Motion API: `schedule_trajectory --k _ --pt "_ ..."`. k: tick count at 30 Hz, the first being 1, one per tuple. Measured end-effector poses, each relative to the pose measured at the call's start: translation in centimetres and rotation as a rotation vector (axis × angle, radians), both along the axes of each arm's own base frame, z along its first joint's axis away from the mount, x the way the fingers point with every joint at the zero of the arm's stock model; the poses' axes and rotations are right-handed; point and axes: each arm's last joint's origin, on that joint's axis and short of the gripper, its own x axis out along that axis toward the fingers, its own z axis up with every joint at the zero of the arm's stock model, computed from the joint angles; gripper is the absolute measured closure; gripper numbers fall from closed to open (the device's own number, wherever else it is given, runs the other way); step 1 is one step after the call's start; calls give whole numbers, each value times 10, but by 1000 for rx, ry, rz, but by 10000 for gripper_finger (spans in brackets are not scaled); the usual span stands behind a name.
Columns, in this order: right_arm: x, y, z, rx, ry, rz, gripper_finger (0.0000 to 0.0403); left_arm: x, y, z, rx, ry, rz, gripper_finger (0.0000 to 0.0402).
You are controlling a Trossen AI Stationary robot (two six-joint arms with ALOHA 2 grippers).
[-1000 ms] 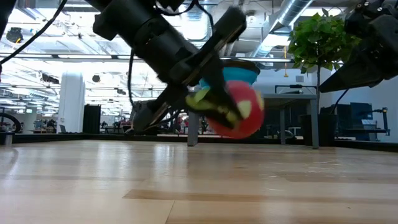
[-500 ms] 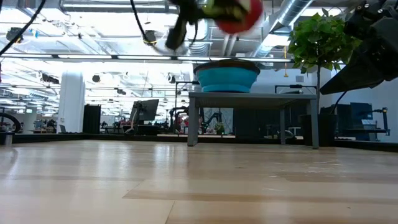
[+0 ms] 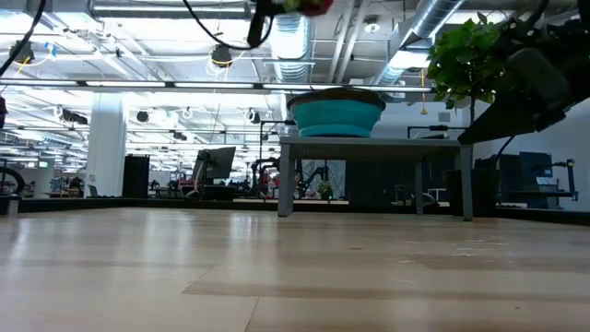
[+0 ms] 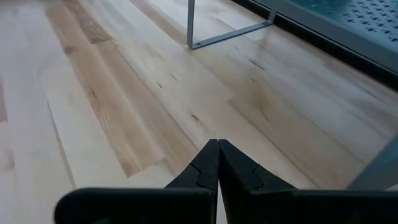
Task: Pick & Place Fruit
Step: Put the dragonfruit into the strainer bowl
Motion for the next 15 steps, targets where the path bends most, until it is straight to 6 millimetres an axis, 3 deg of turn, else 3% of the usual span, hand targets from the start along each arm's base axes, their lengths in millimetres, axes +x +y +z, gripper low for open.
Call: schedule_trajectory --k 6,15 --pt "2 -4 -1 0 24 -7 403 21 29 -4 -4 23 -14 348" --pt "2 -6 -1 -22 47 1 403 67 71 18 87 111 -18 348"
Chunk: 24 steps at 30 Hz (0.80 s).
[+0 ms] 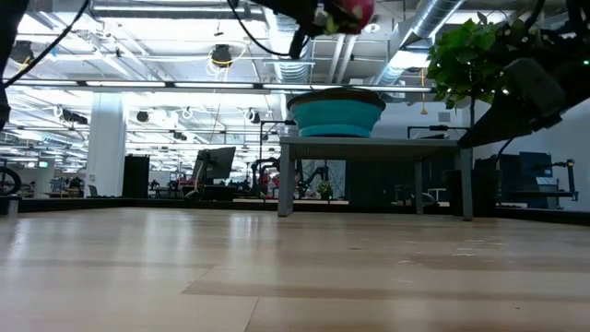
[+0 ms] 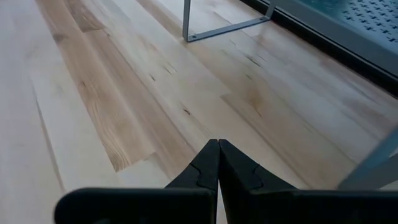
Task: Pick & Place Fruit
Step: Put the dragonfruit into the strainer bowl
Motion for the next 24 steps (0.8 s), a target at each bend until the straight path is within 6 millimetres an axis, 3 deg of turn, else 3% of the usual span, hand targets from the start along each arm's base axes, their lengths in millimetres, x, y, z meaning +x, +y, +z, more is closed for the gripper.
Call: schedule_trajectory --k 5,9,18,24 --pt "-1 -1 -1 -10 16 1 403 10 33 1 57 57 81 348" --pt "-2 -1 -1 -14 23 2 403 14 51 -10 59 89 116 348" --pt "-2 -1 -1 -16 26 1 403 32 64 -50 29 184 121 348" --pt "-2 -1 -2 -19 31 -1 403 31 68 -51 36 187 156 345"
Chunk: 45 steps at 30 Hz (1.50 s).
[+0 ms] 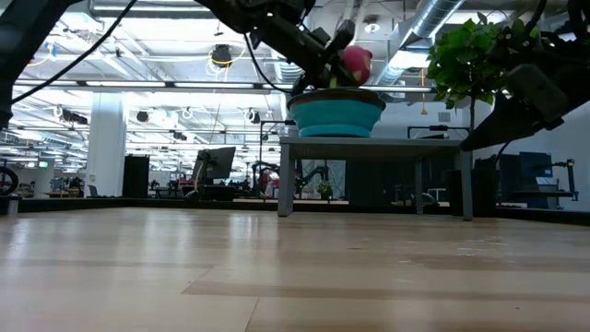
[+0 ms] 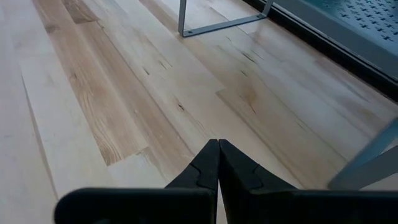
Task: Pick & Place Fruit
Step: Put the dragonfruit into the strainer bowl
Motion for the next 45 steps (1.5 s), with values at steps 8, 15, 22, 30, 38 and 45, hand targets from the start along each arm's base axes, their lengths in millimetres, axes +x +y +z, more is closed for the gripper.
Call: schedule_trajectory --k 8,15,22,30,38,45 --pt "0 0 0 -2 2 0 403 -2 0 3 10 -1 22 312" --pt "0 0 0 -2 3 0 403 -2 0 3 10 -3 22 283" --pt "0 0 0 -2 3 0 403 -2 0 3 10 -2 23 275" --pt "0 0 0 -2 3 1 403 -2 0 3 9 -1 23 296" --pt "-1 1 -2 44 37 33 403 -21 -5 18 -5 74 -29 341" --pt "0 2 -2 56 46 40 403 -55 -20 56 -9 99 -42 348"
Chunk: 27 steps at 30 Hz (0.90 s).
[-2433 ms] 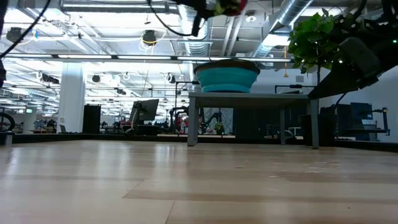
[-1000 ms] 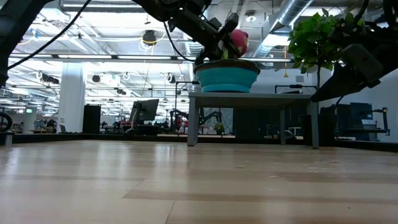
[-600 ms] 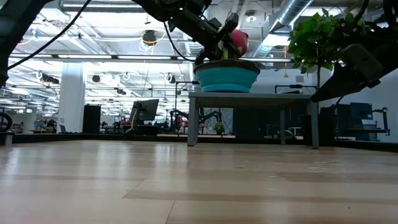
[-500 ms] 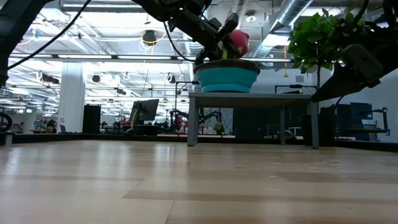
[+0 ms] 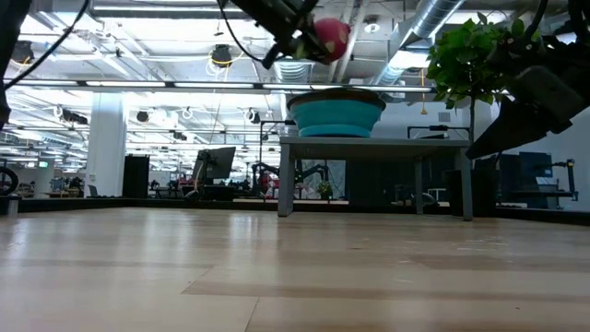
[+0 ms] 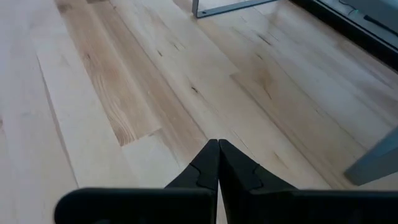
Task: Pick & Place Fruit
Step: Put the dragonfruit into the strainer bowl
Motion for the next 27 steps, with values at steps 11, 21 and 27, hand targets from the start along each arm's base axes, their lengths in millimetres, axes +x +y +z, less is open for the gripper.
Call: schedule_trajectory --k 11,21,27 --pt "0 1 -1 26 18 16 403 7 -25 -7 -54 55 -103 349" --pt "0 1 -1 43 27 25 403 15 -58 -6 -82 44 -144 349" --pt "0 1 -1 29 35 38 403 19 -78 32 -5 -75 -175 349"
